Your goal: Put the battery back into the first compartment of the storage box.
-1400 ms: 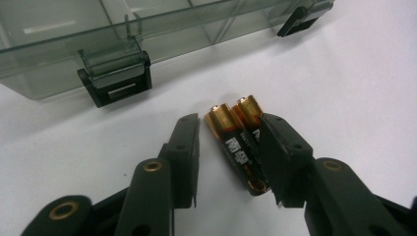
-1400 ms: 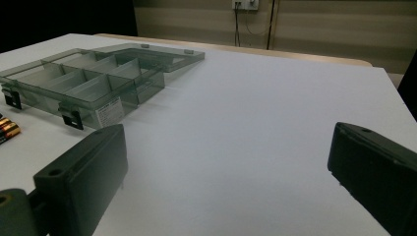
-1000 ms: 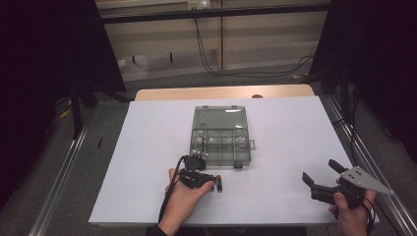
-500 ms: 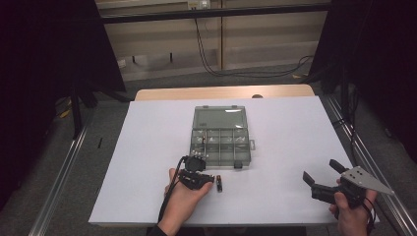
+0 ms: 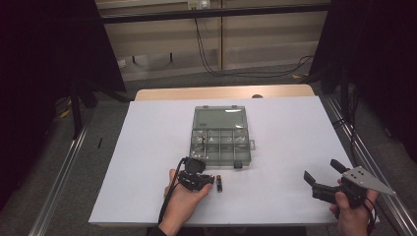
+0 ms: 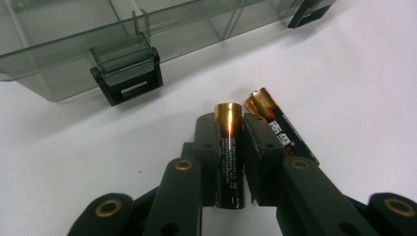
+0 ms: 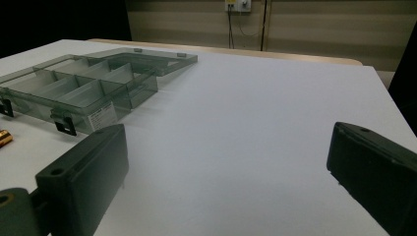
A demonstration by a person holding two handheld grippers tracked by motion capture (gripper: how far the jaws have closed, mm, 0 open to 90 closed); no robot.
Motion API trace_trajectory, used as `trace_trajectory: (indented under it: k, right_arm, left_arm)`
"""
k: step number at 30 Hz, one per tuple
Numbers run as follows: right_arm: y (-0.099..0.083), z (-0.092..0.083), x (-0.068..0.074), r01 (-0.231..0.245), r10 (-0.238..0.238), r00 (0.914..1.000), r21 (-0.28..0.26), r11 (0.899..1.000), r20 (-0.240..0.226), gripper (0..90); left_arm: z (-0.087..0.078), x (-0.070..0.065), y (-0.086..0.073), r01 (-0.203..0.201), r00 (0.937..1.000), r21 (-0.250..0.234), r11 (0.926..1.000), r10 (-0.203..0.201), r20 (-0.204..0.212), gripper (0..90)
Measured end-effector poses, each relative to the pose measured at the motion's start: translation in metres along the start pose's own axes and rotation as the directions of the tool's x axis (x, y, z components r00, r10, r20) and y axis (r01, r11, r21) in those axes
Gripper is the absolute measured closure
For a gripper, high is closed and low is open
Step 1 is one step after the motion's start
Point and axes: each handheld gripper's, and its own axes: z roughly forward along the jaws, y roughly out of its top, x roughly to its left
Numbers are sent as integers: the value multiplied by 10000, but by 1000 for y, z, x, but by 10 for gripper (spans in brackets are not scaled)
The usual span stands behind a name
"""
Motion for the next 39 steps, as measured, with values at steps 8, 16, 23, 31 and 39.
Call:
trace_trajectory:
  k: [8, 16, 23, 31, 39]
  right_arm:
    - [0, 0, 0, 32, -32, 10000, -21, 10000, 22, 19]
    - [0, 0, 0, 35, -35, 10000, -47, 10000, -9, 19]
    - [0, -1, 0, 83, -84, 9999, -70, 9999, -94, 19]
    - [0, 1, 1, 138, -139, 9998, -93, 9999, -121, 19]
    - [0, 0, 1, 153, -154, 9997, -89, 9998, -169, 19]
  left_arm:
    - [-1, 3, 0, 118, 9998, -1, 9999, -118, 167, 772]
    - [-5, 4, 1, 195, 9993, -75, 9998, -193, 305, 772]
    - [-13, 5, 6, 241, 9992, -306, 9992, -230, 335, 771]
    - [-20, 6, 12, 177, 9991, -371, 9992, -163, 393, 771]
    - [-27, 10, 21, 222, 9989, -497, 9985, -201, 429, 772]
